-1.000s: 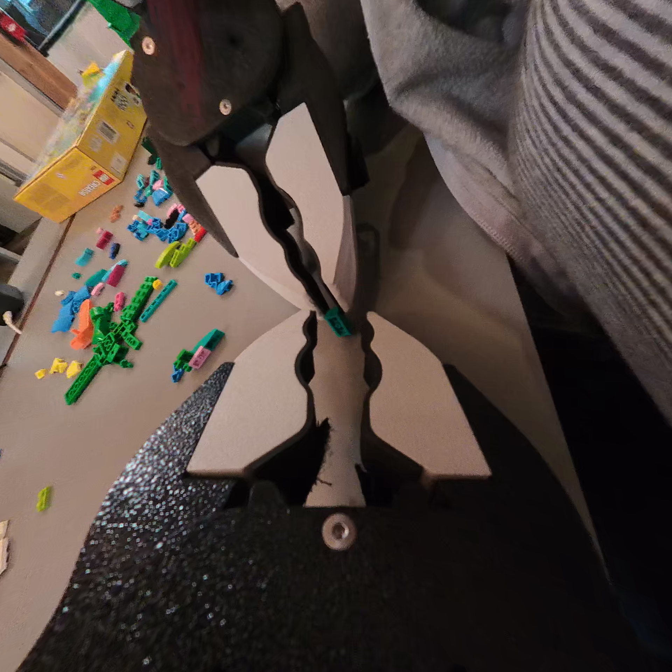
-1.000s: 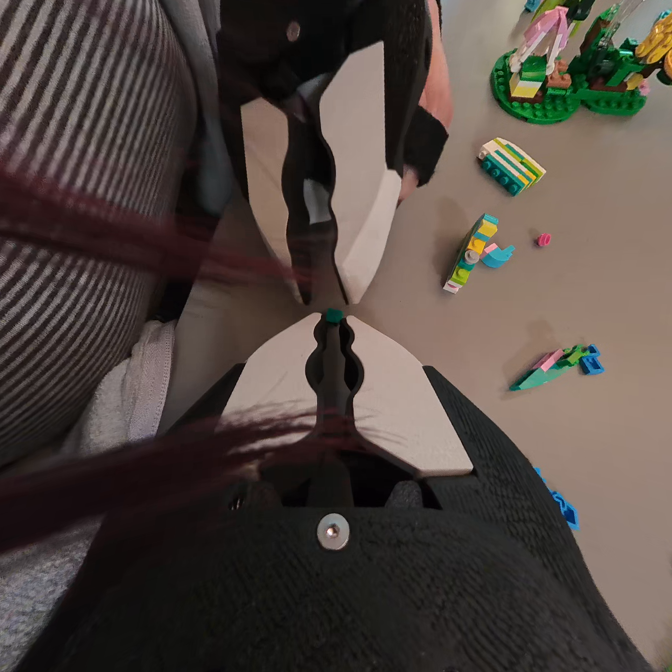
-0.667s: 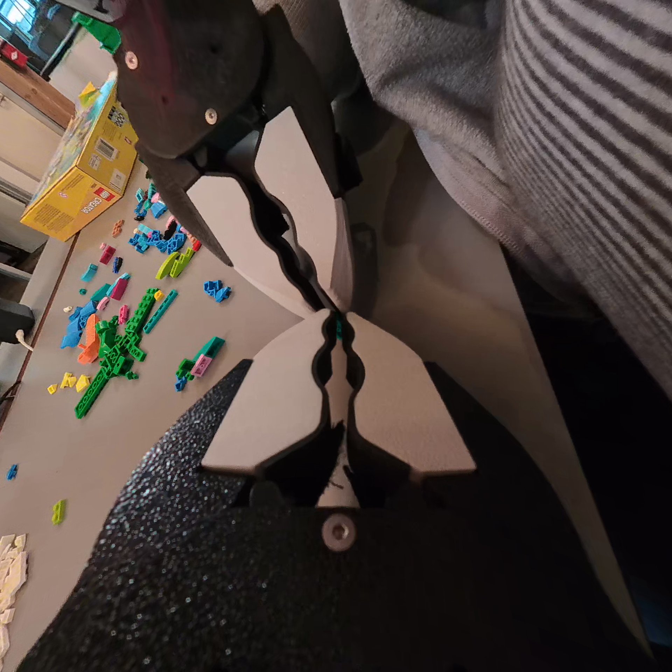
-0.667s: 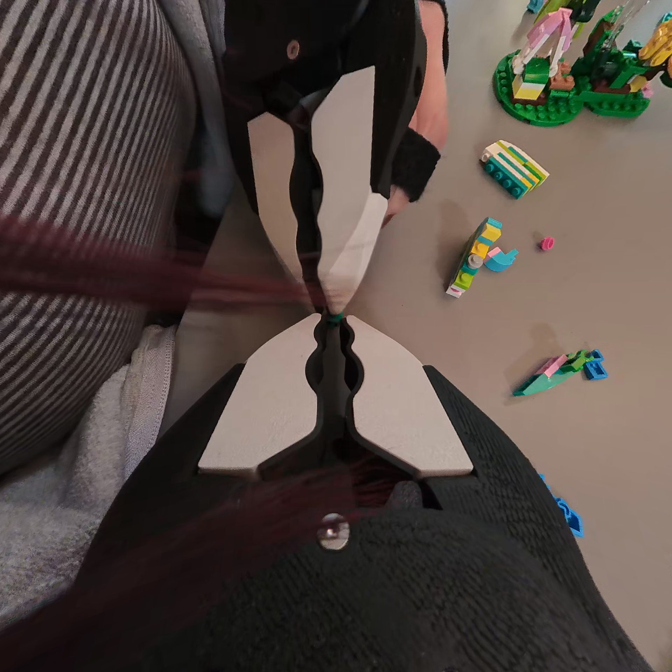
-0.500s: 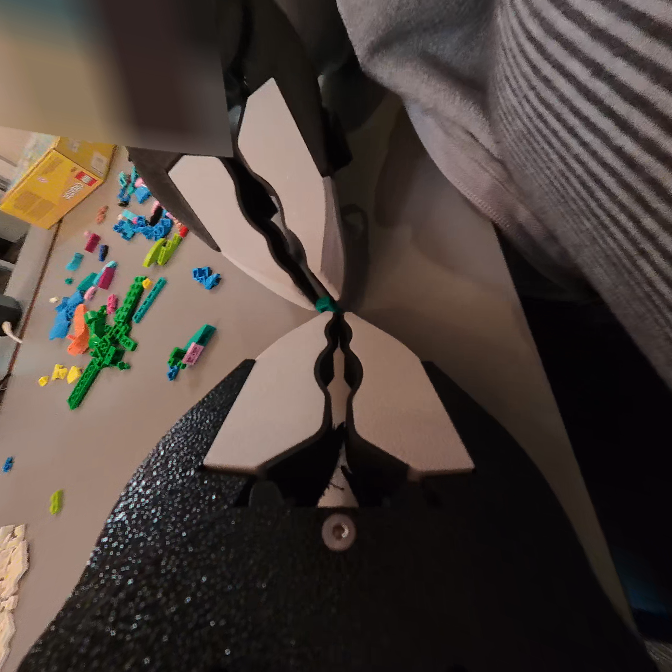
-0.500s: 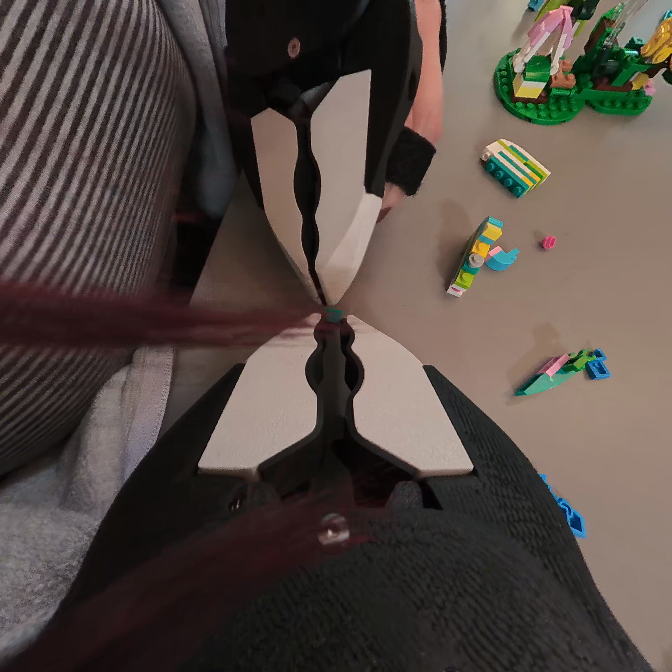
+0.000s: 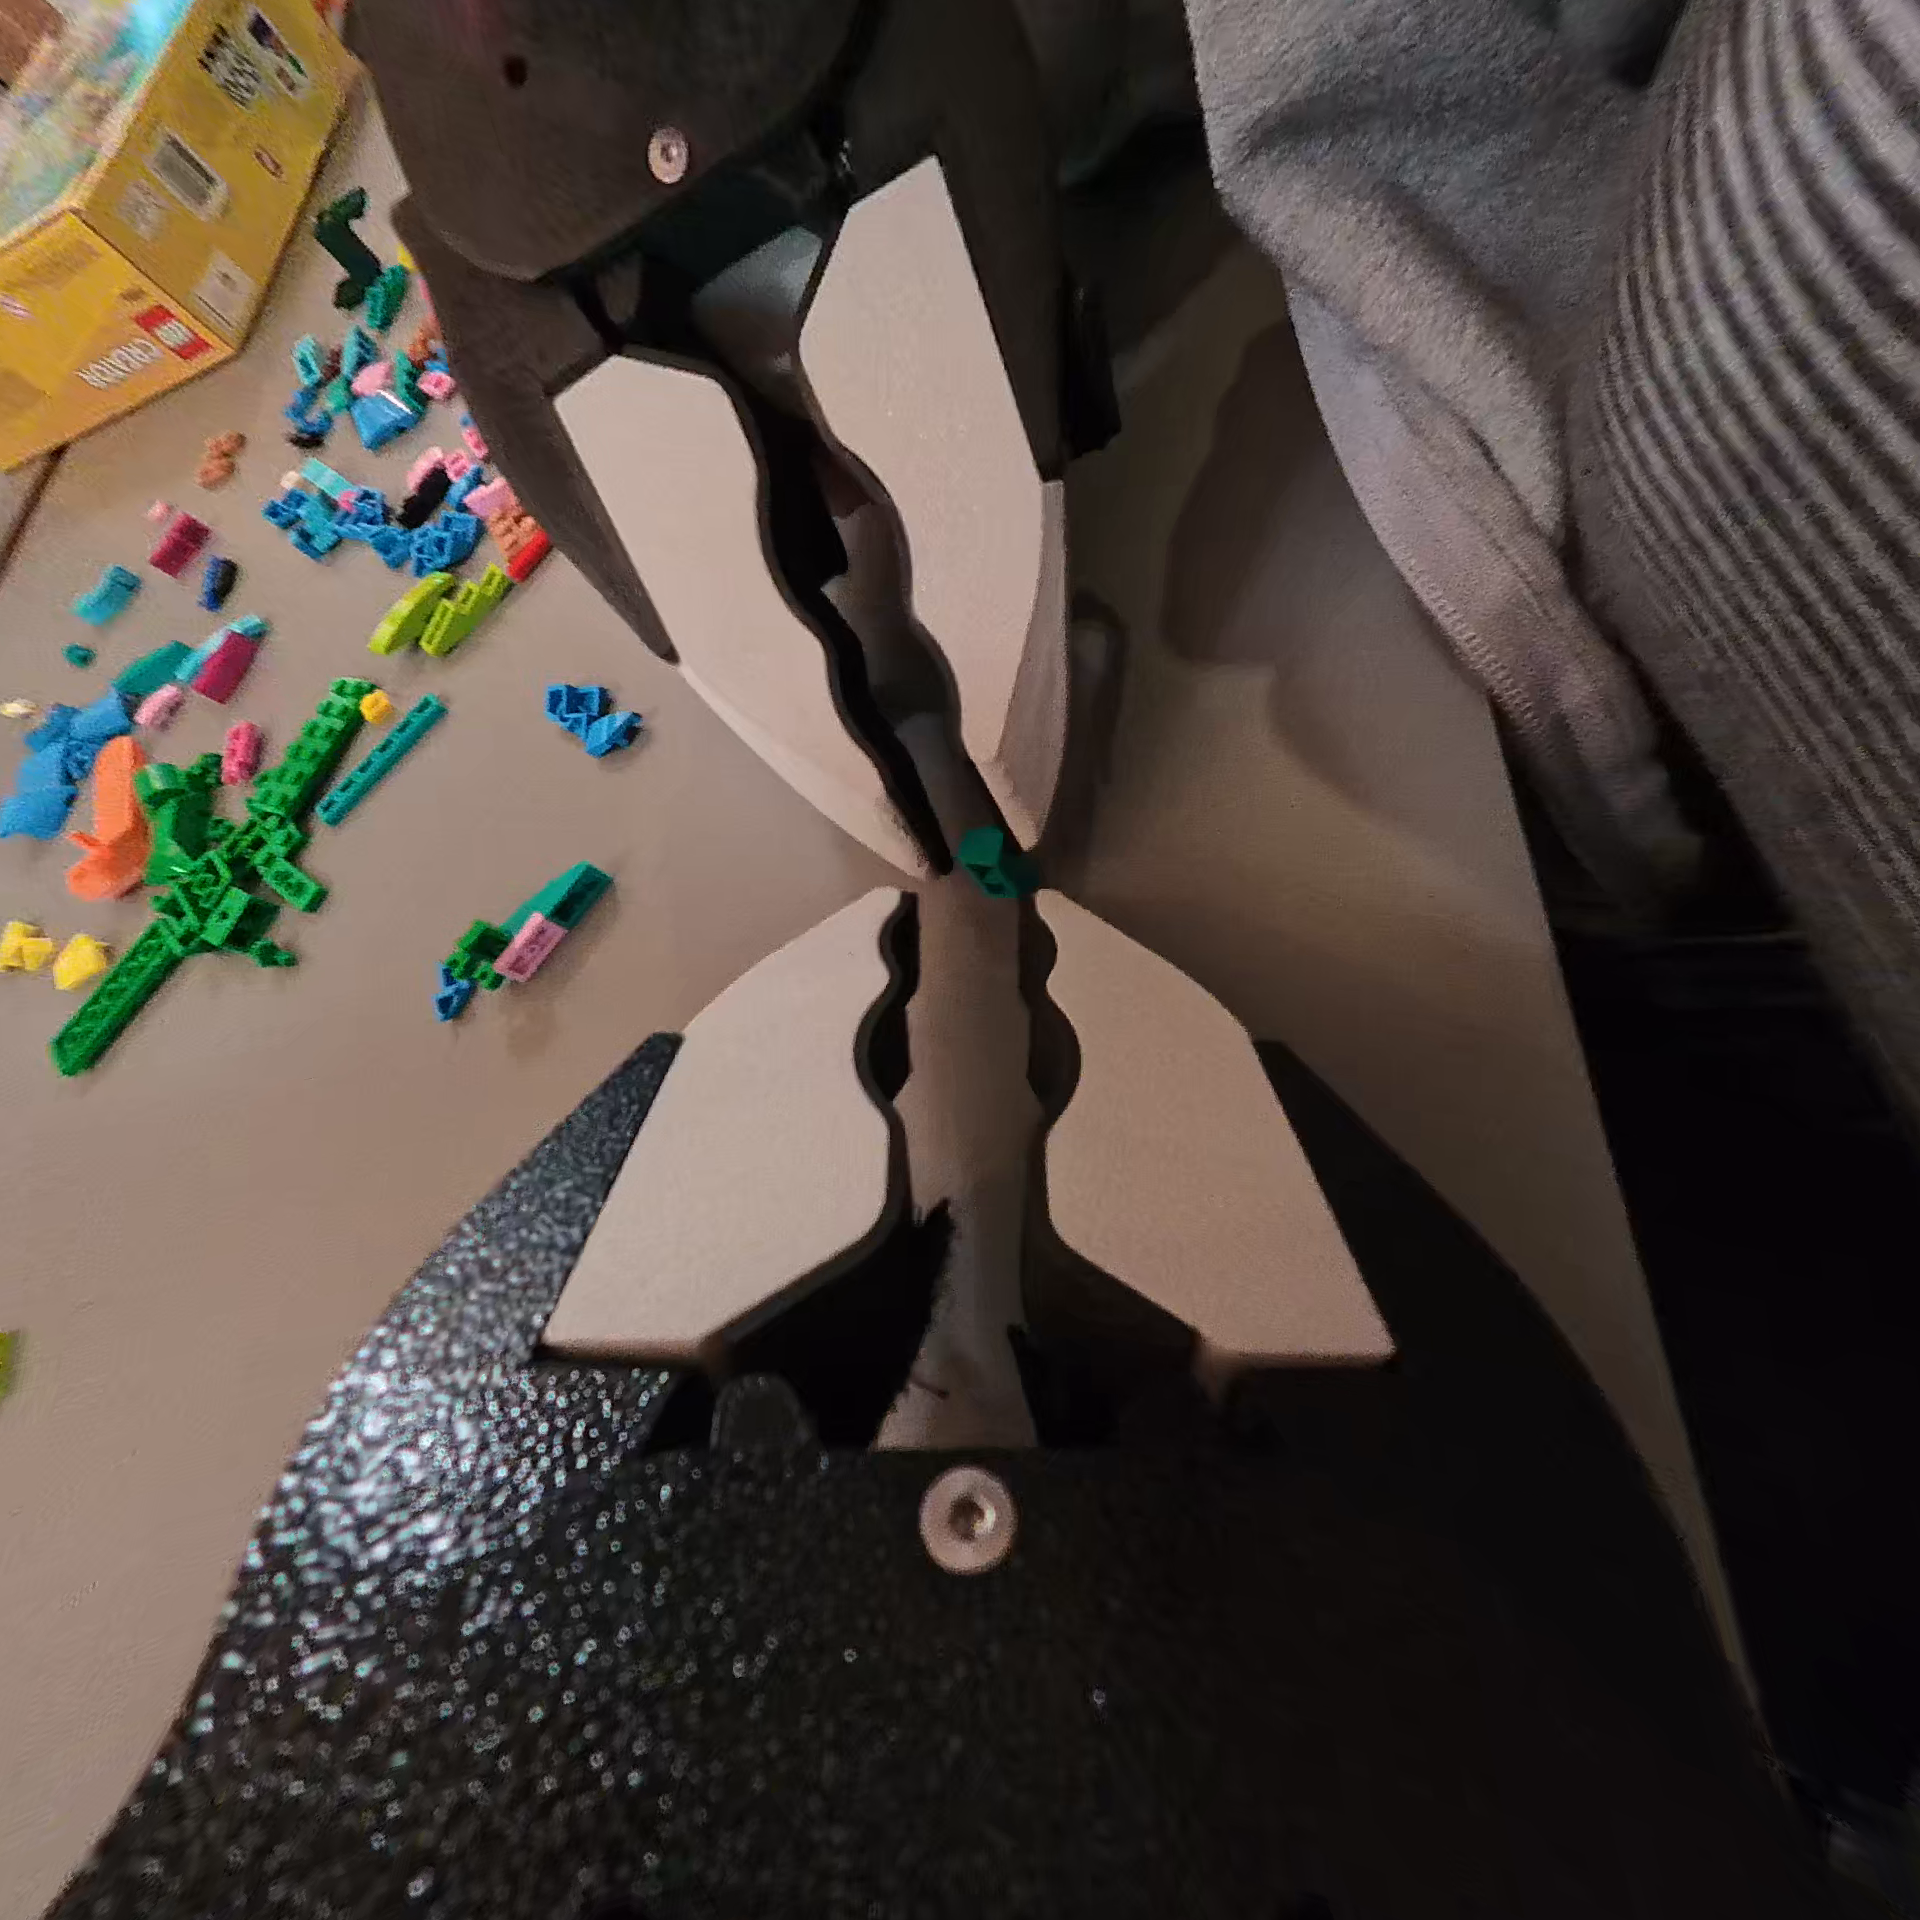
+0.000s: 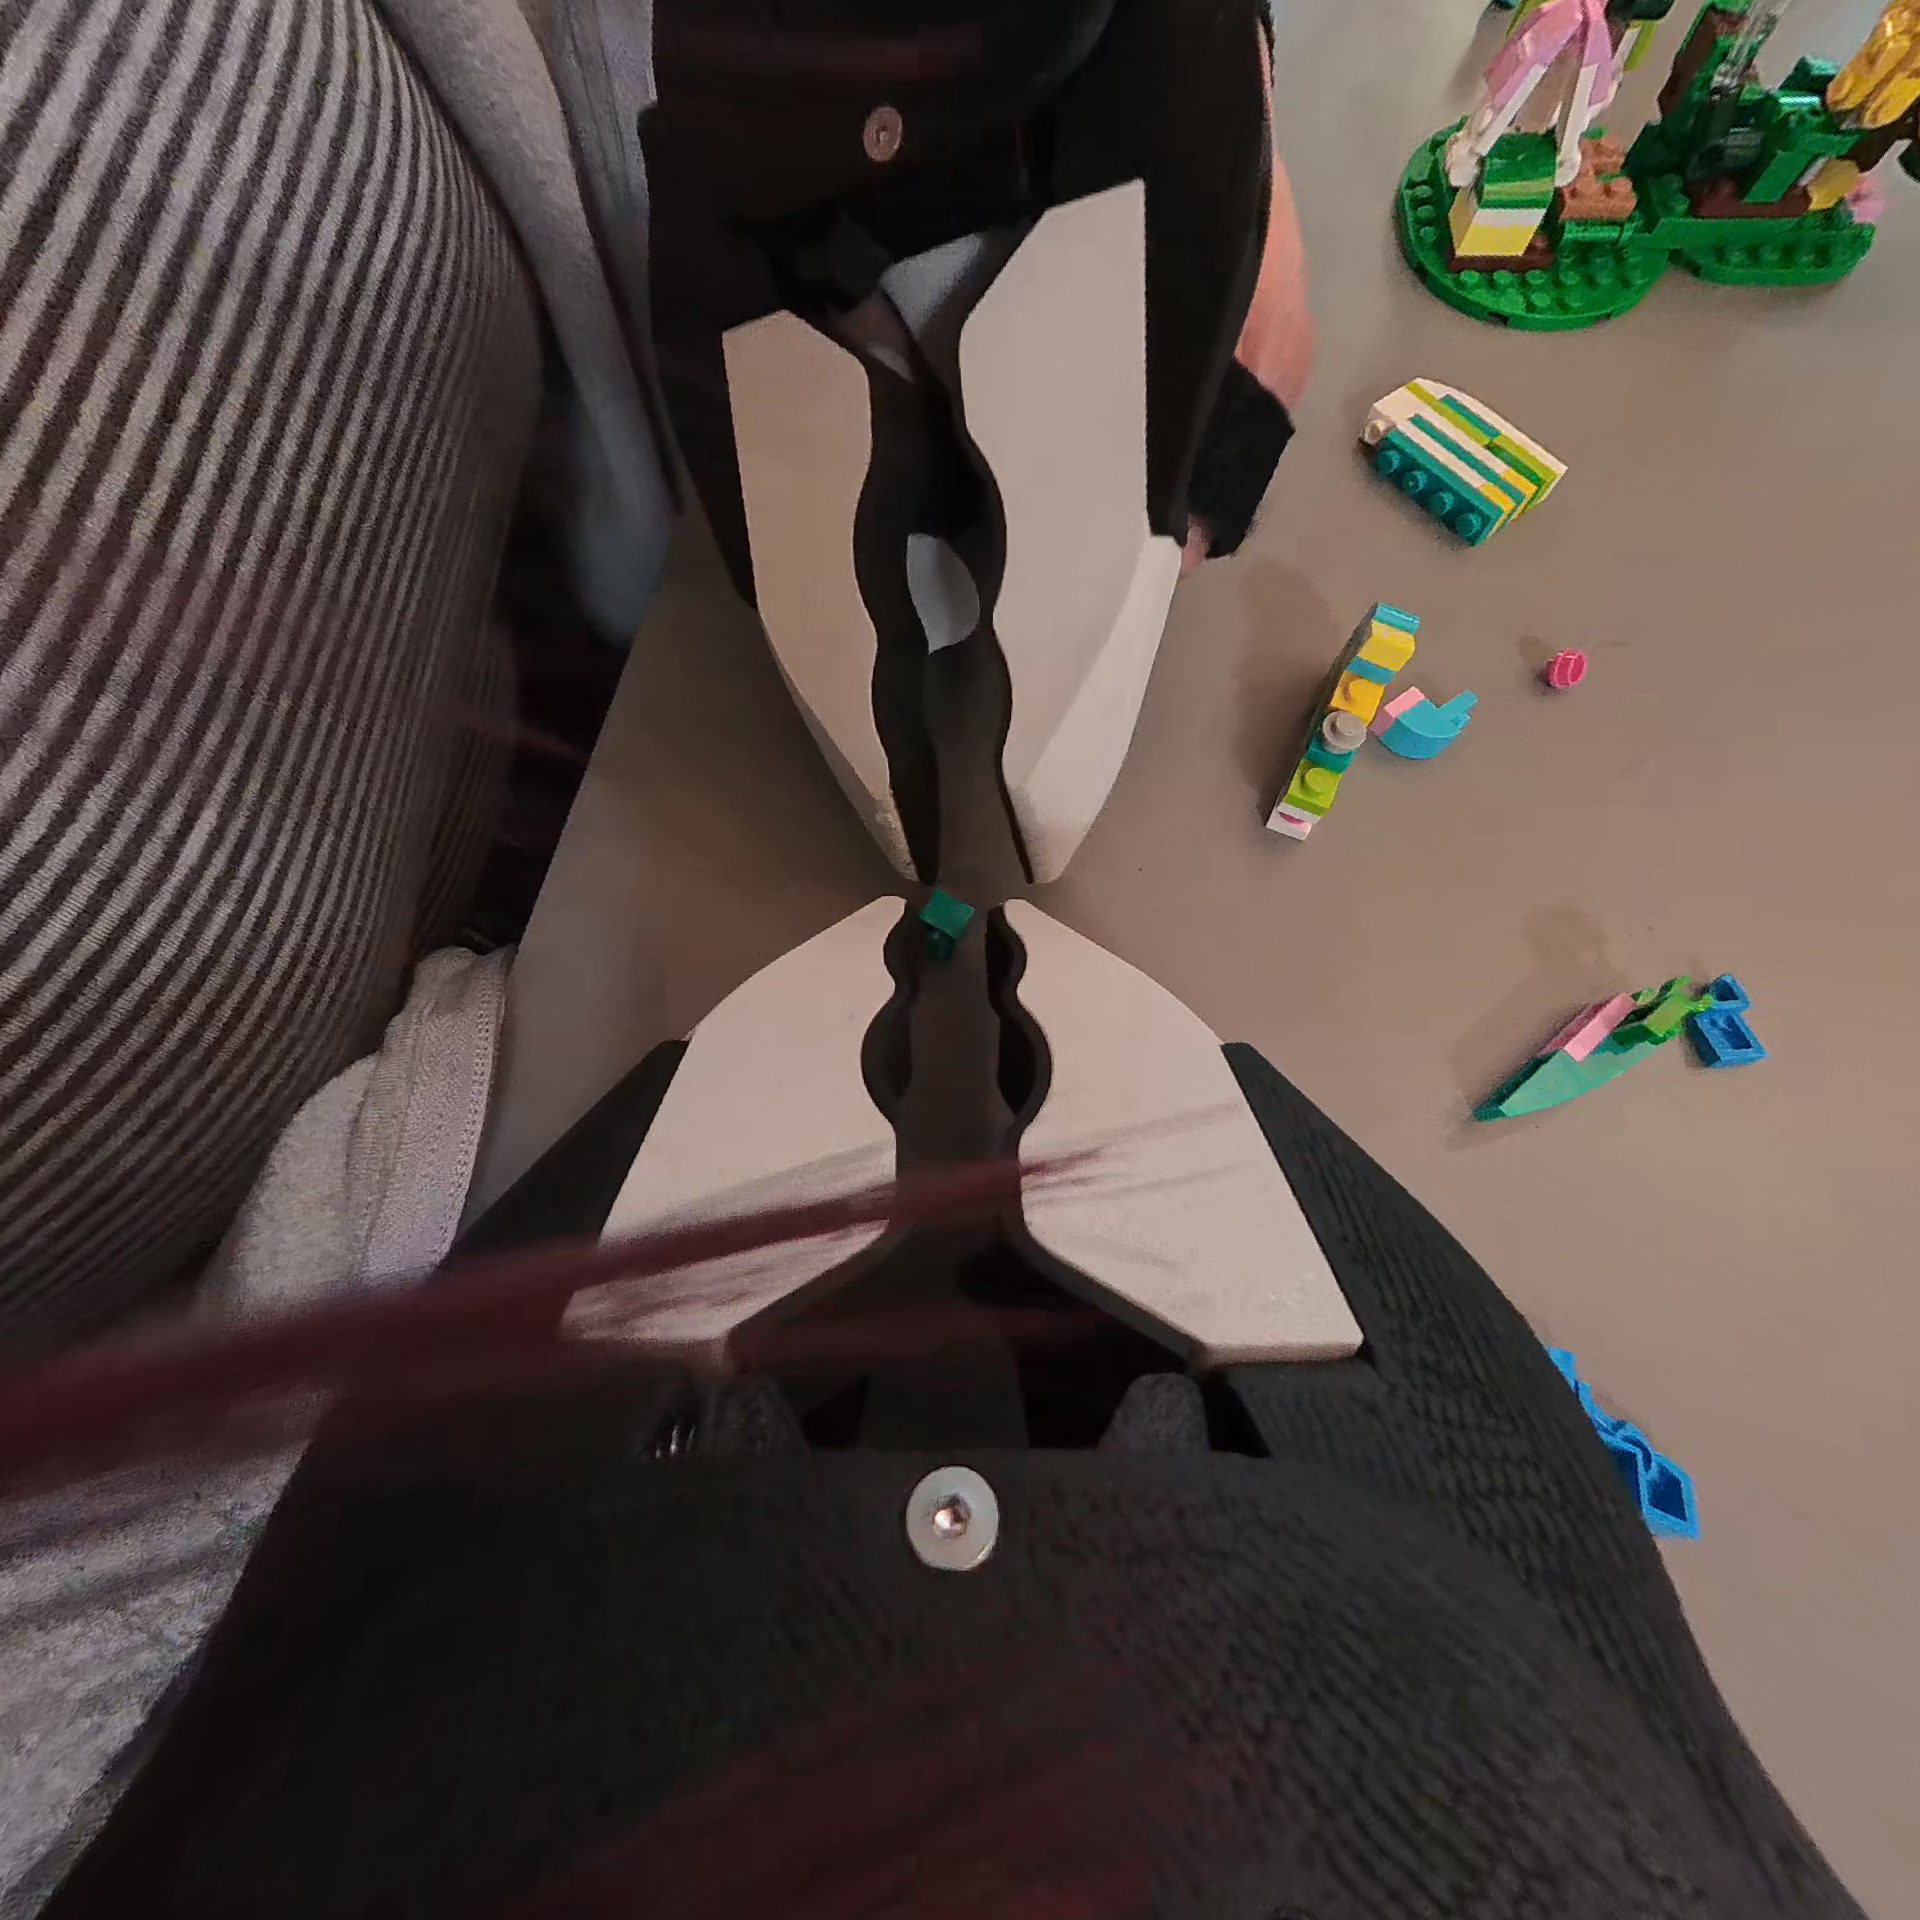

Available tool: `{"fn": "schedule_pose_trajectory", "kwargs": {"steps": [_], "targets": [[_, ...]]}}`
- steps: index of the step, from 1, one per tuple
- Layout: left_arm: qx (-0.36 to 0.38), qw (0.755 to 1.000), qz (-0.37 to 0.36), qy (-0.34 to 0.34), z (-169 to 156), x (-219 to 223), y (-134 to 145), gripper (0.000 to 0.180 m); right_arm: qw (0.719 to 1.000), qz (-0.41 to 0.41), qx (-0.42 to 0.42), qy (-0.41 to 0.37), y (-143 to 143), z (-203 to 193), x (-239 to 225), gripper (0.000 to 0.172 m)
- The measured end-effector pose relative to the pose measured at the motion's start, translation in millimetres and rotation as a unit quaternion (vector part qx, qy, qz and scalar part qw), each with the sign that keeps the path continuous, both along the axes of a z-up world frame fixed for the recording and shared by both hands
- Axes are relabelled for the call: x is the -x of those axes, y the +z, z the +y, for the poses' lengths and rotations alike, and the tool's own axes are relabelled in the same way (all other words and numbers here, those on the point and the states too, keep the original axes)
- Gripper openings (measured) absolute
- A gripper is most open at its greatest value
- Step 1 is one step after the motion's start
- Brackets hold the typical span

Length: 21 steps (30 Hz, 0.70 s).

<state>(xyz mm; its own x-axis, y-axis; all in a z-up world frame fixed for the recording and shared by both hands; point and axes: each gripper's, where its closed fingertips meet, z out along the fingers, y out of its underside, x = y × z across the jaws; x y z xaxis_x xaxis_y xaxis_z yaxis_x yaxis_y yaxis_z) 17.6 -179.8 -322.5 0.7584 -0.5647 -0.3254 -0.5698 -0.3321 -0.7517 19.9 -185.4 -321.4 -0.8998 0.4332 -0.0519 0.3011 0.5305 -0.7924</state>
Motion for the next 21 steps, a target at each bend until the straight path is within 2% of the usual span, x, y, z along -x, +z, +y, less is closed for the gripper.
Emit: {"fn": "schedule_pose_trajectory", "kwargs": {"steps": [7, 14, 21], "targets": [[0.011, 1.000, -0.010, 0.001, 1, 1, -2, 0.020, 1.000, -0.004, -0.003, -0.001, -2, 0, 0, 0.011], [0.010, 1.000, -0.004, -0.015, -2, -2, -3, 0.014, 1.000, -0.016, 0.001, 0.004, -2, 0, -1, 0.014], [0.013, 1.000, -0.007, 0.003, 2, 2, -4, 0.013, 0.998, 0.056, -0.039, -0.009, -3, 9, 1, 0.000]]}}
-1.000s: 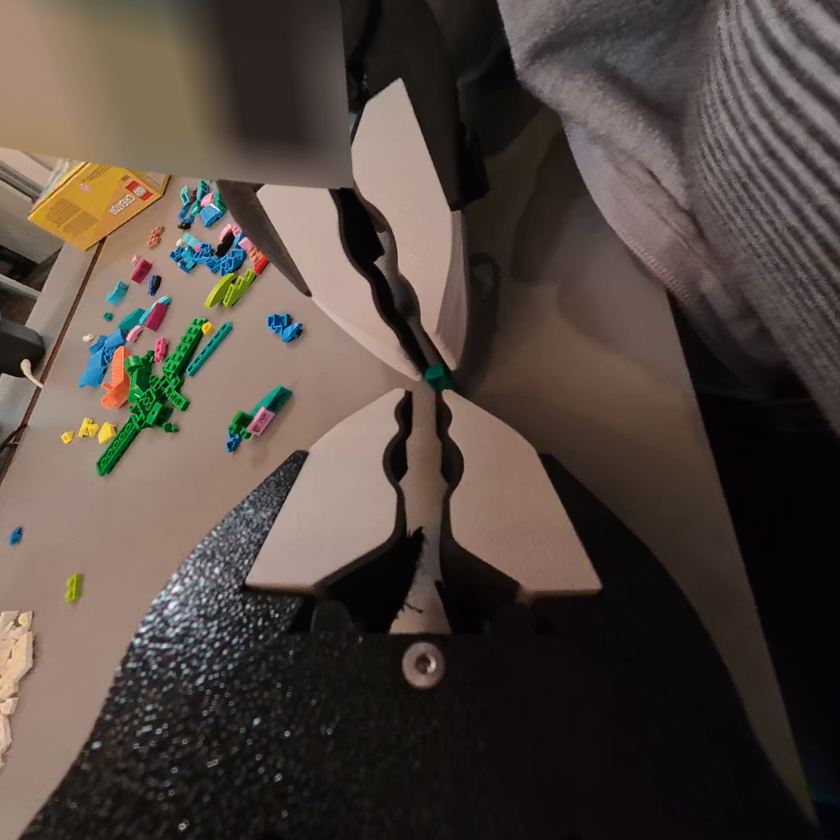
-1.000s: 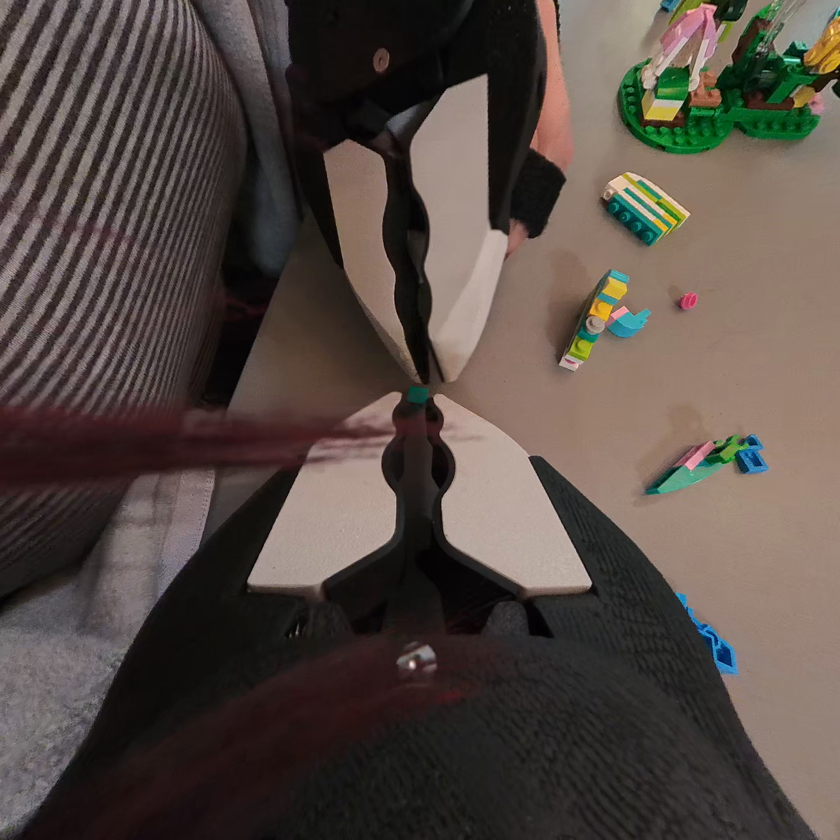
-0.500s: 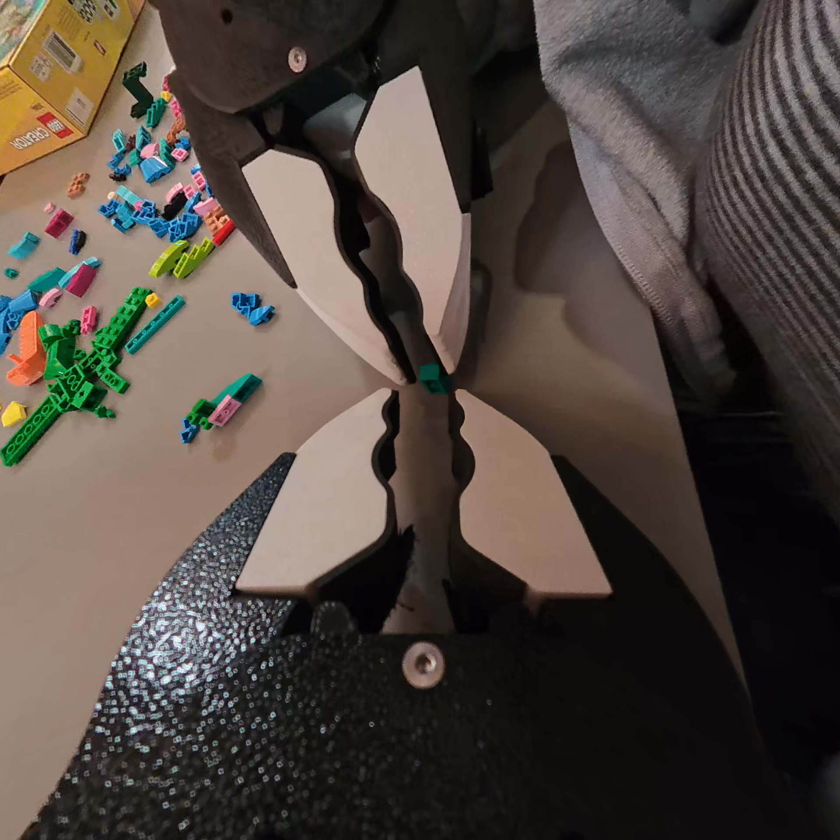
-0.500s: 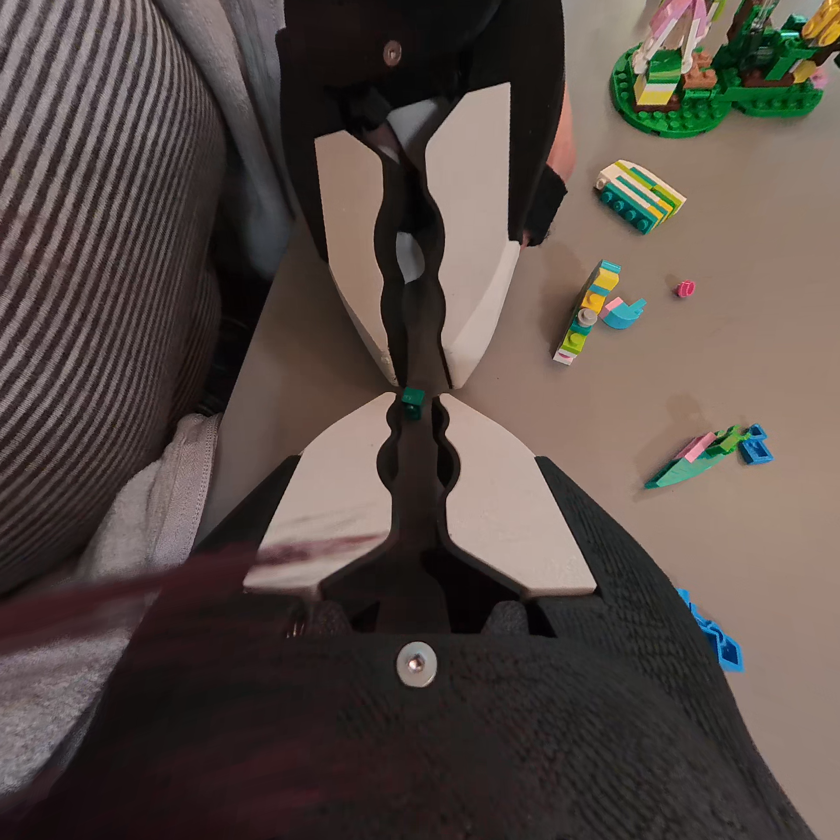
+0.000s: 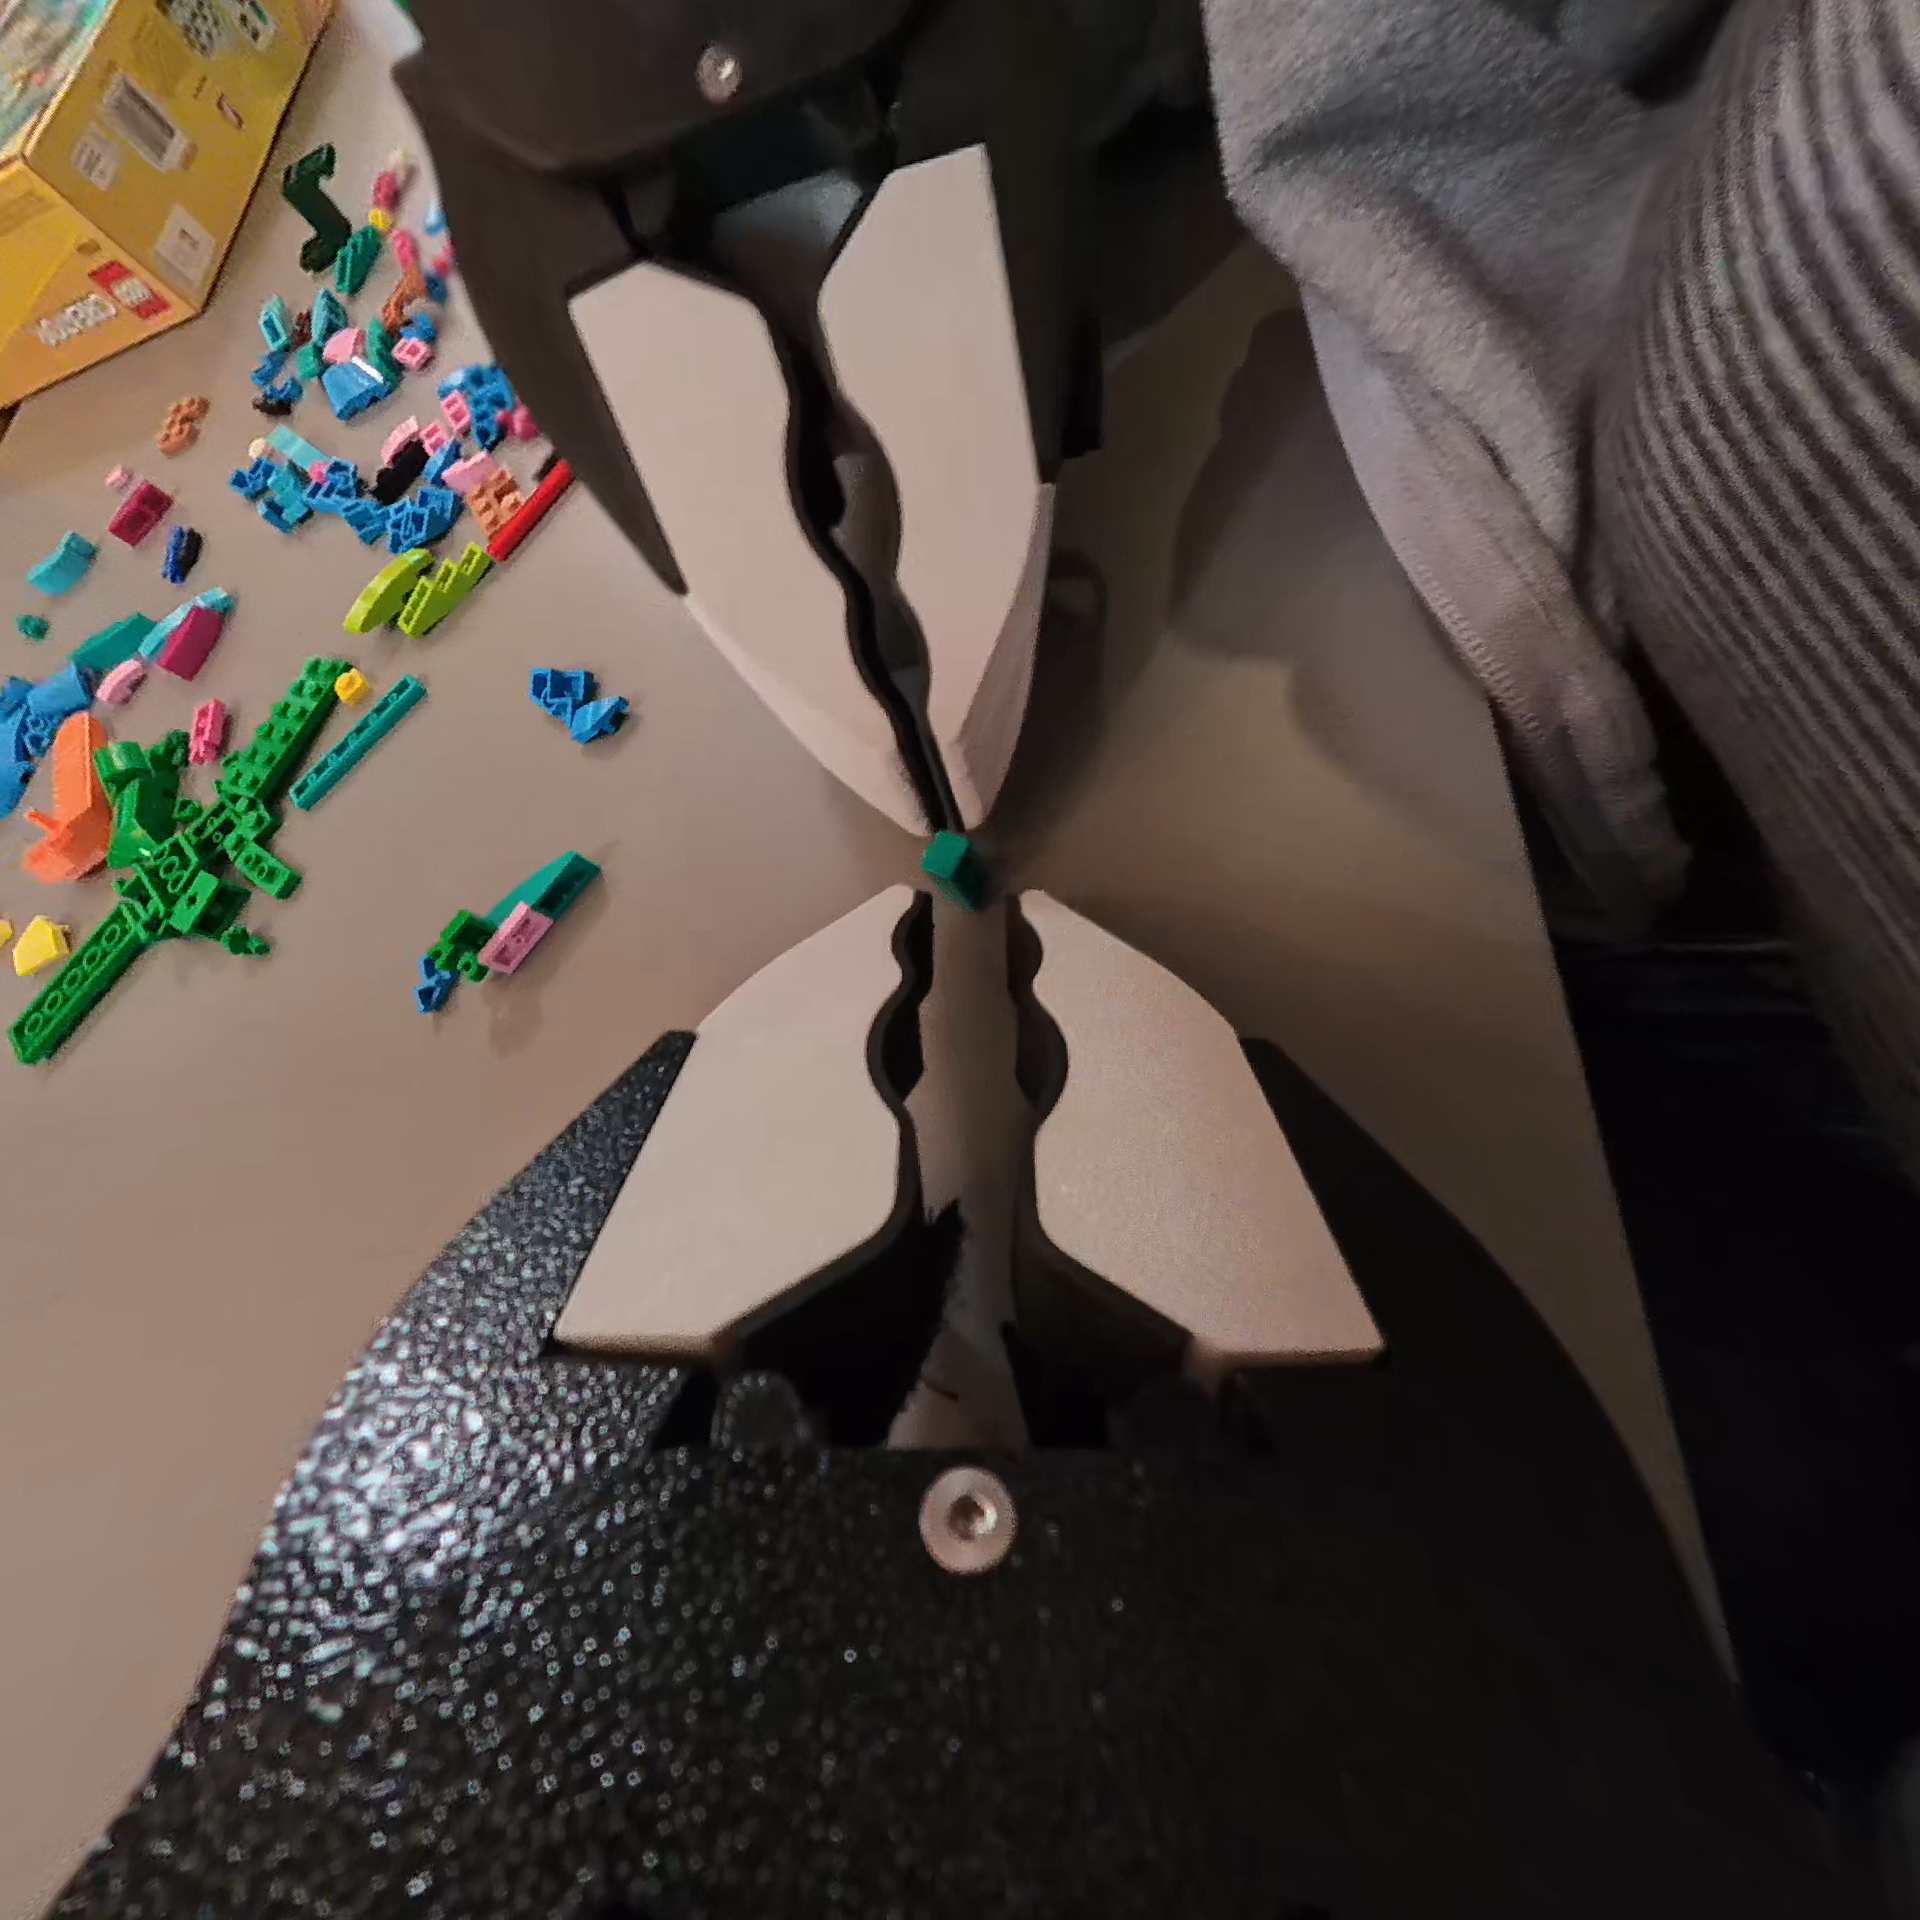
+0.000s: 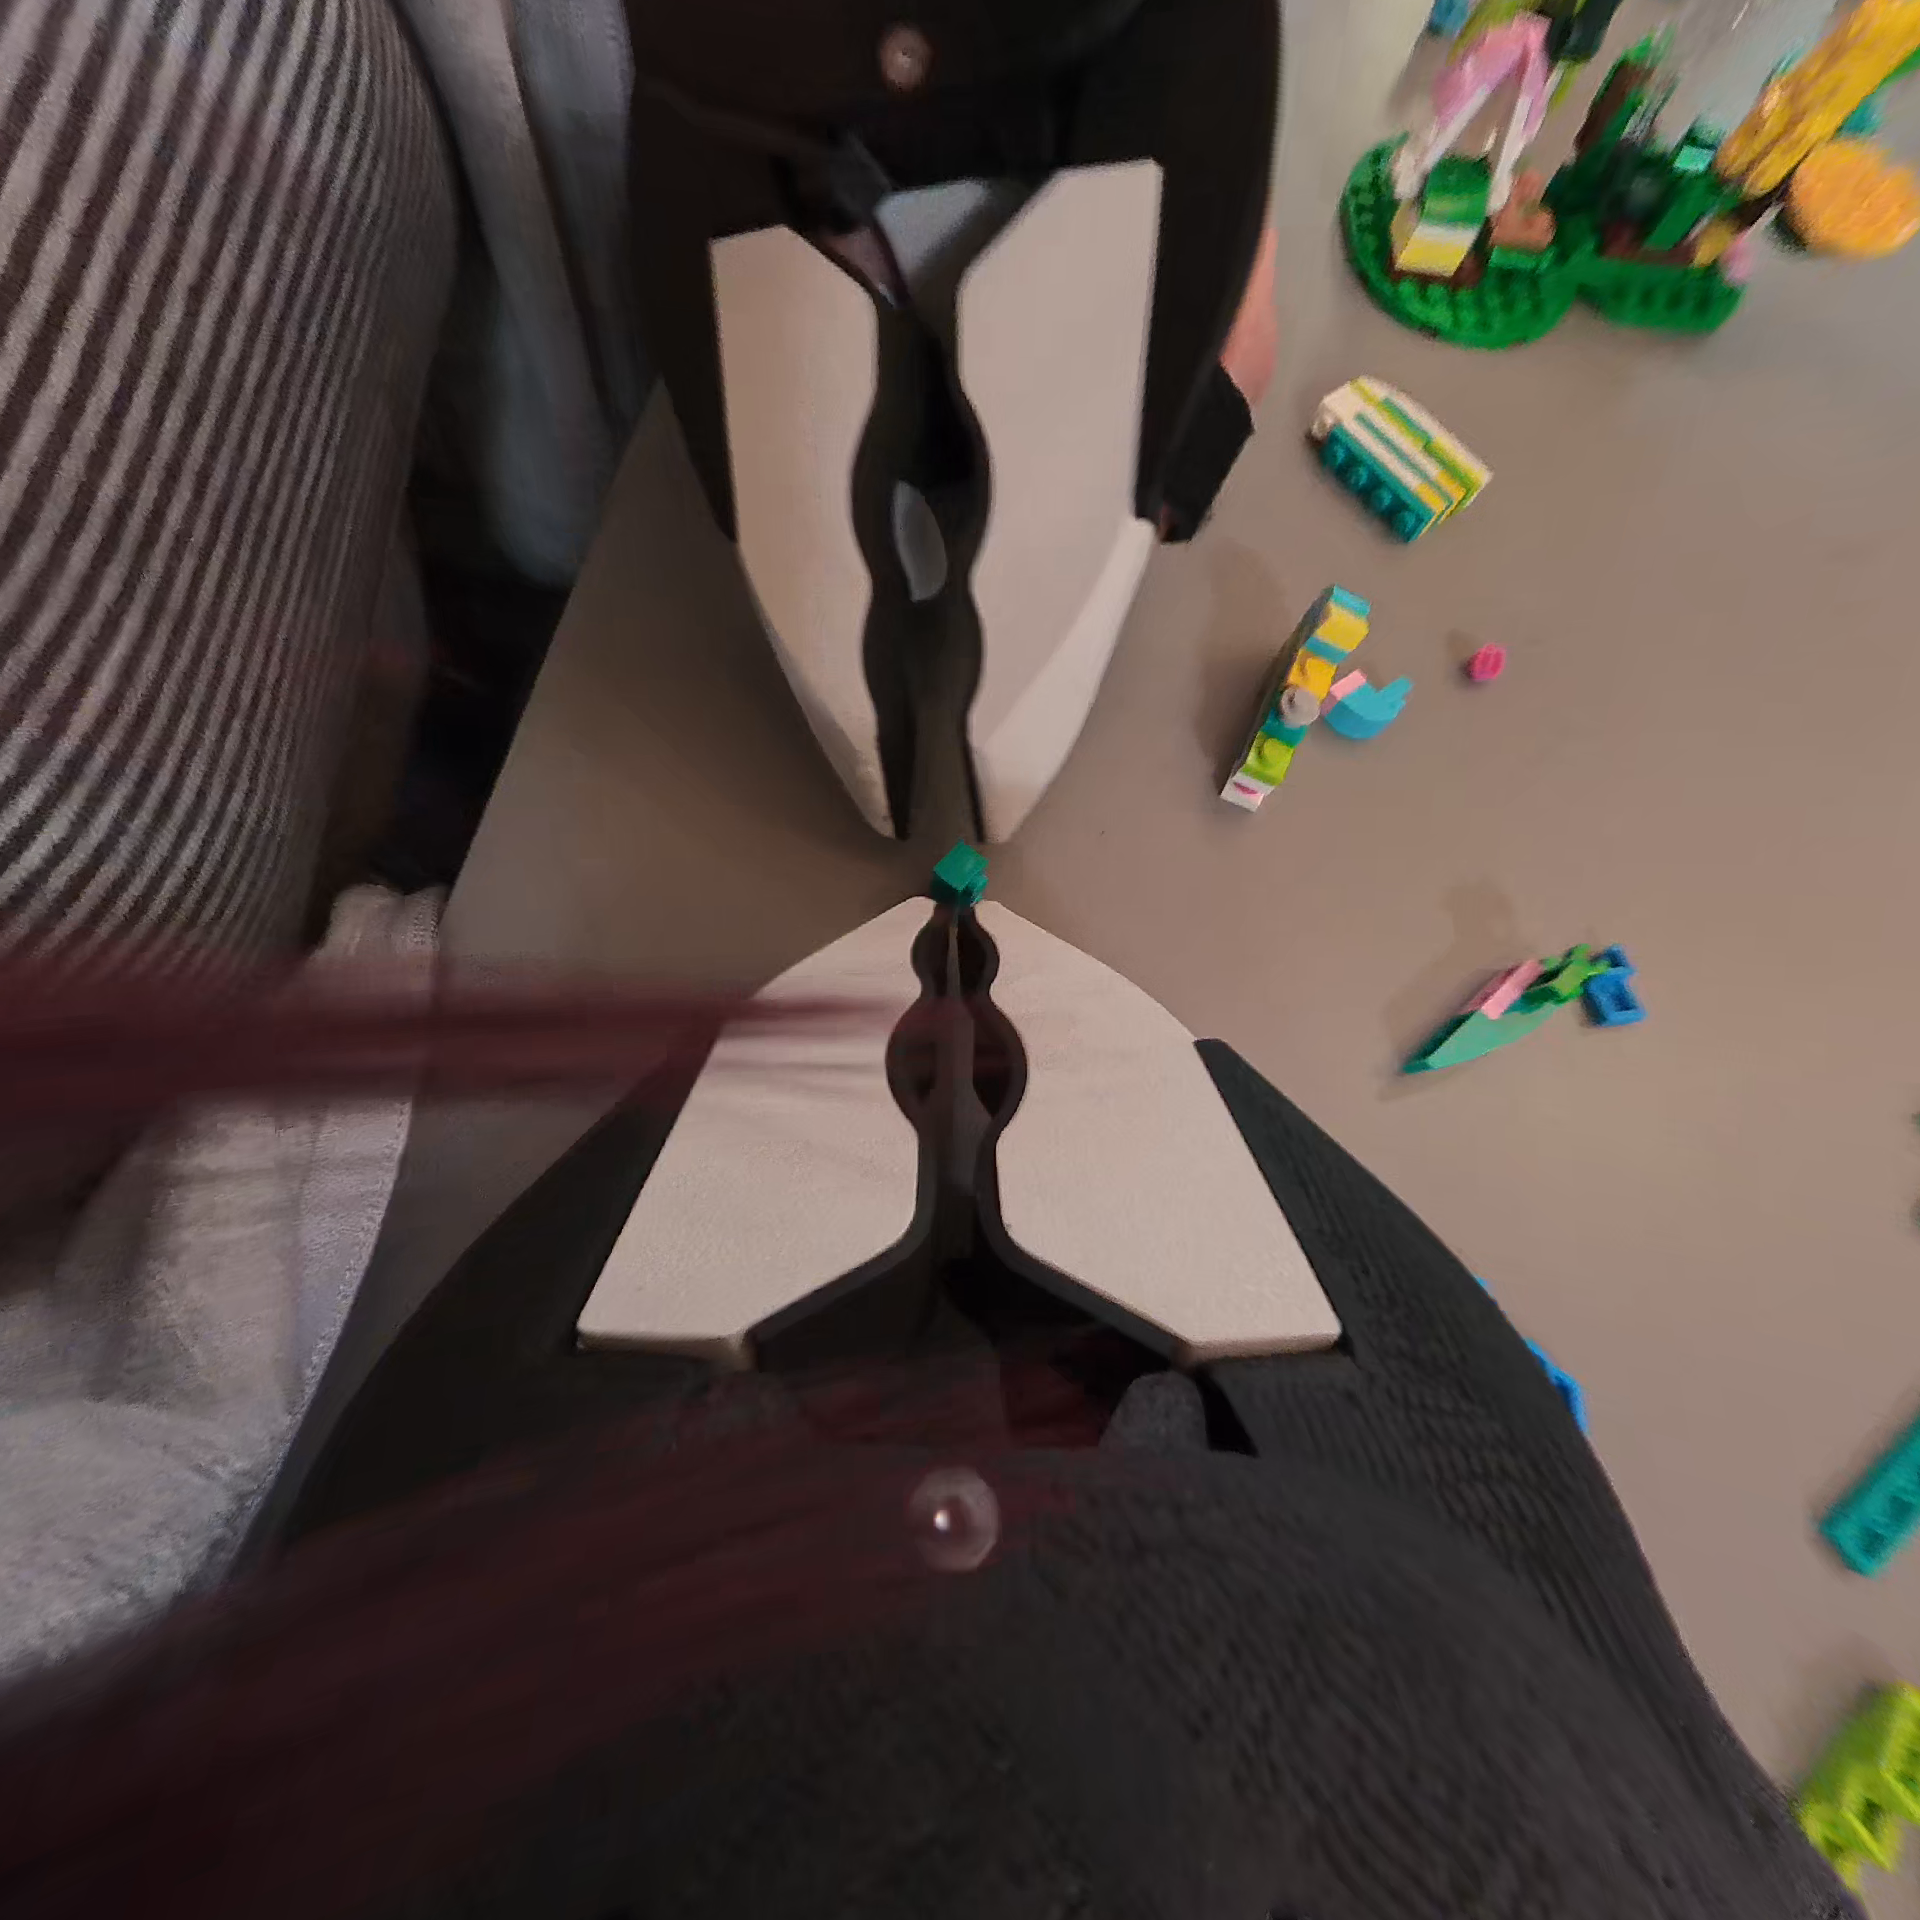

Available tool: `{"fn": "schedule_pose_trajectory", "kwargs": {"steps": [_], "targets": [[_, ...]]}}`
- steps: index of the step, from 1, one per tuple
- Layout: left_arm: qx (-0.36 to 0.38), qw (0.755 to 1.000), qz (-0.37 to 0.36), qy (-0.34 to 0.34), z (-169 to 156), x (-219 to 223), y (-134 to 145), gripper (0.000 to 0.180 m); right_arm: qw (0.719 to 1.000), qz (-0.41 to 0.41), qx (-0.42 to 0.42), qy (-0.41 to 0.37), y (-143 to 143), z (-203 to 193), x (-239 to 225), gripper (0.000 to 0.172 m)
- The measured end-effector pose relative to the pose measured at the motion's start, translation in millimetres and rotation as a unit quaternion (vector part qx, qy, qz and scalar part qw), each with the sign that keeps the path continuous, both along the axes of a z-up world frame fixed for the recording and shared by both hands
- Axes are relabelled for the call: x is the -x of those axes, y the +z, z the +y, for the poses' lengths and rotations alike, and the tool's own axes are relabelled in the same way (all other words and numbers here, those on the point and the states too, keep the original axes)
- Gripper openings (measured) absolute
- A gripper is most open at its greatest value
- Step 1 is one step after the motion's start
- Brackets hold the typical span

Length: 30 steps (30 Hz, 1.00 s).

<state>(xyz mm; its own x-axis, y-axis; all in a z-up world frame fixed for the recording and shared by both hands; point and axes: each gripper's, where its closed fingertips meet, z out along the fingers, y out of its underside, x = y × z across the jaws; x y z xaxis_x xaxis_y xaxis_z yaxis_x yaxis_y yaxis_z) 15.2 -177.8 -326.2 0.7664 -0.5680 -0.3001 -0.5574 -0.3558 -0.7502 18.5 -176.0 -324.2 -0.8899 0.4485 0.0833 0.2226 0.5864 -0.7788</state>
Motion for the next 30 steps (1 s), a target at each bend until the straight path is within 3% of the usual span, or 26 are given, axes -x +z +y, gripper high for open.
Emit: {"fn": "schedule_pose_trajectory", "kwargs": {"steps": [3, 17, 22, 25, 30], "targets": [[0.021, 1.000, -0.011, 0.006, 1, 1, -3, 0.004, 1.000, 0.013, -0.004, -0.007, 1, 1, 2, 0.003], [0.036, 0.999, -0.025, -0.001, 0, 0, -5, 0.004, 0.999, -0.018, 0.010, 0.040, -1, -7, -7, 0.000], [0.042, 0.998, -0.039, 0.003, -1, 0, -3, 0.009, 0.999, -0.035, 0.040, 0.002, 4, -1, 2, 0.007], [0.046, 0.998, -0.047, 0.014, 1, 2, -3, 0.015, 0.998, -0.047, 0.036, 0.003, 1, -1, 2, 0.016], [0.062, 0.996, -0.056, -0.001, -2, -6, -5, 0.017, 0.998, -0.047, 0.024, 0.019, -2, -5, -1, 0.016]]}}
